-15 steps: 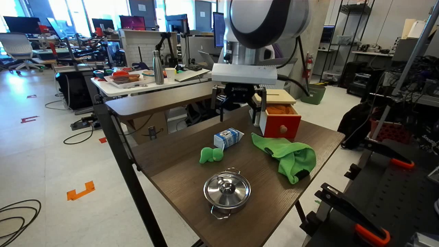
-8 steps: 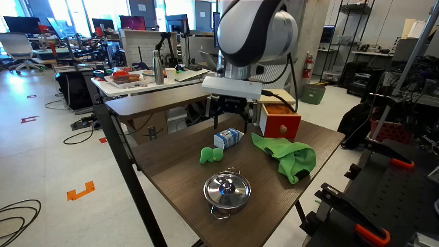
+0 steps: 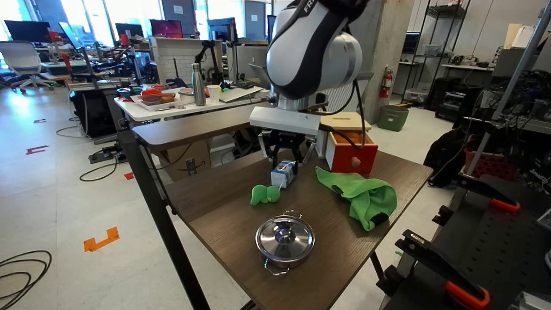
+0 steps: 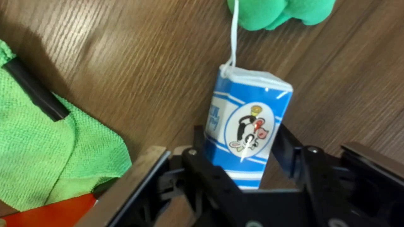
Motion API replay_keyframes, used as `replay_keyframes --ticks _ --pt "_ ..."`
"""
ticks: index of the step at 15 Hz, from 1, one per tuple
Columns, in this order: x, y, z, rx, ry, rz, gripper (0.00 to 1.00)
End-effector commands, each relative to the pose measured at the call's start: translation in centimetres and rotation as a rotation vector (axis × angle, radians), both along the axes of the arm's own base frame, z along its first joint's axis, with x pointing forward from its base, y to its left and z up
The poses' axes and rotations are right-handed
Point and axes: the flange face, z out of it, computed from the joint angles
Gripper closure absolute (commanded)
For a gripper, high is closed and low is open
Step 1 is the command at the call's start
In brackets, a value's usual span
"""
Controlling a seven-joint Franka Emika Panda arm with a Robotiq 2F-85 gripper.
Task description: Move the blue and white carton to the right
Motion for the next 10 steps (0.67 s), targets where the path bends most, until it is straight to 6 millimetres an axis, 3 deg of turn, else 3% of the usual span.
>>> replay_keyframes --ticks 1,4,10 --pt "1.1 0.0 -0.8 -0.017 -0.006 -0.011 0.73" --pt "1.2 0.1 -0.6 -0.013 -0.005 0.002 0.83" --pt "-0.8 1.9 3.3 -0.005 -0.003 0.135 0.83"
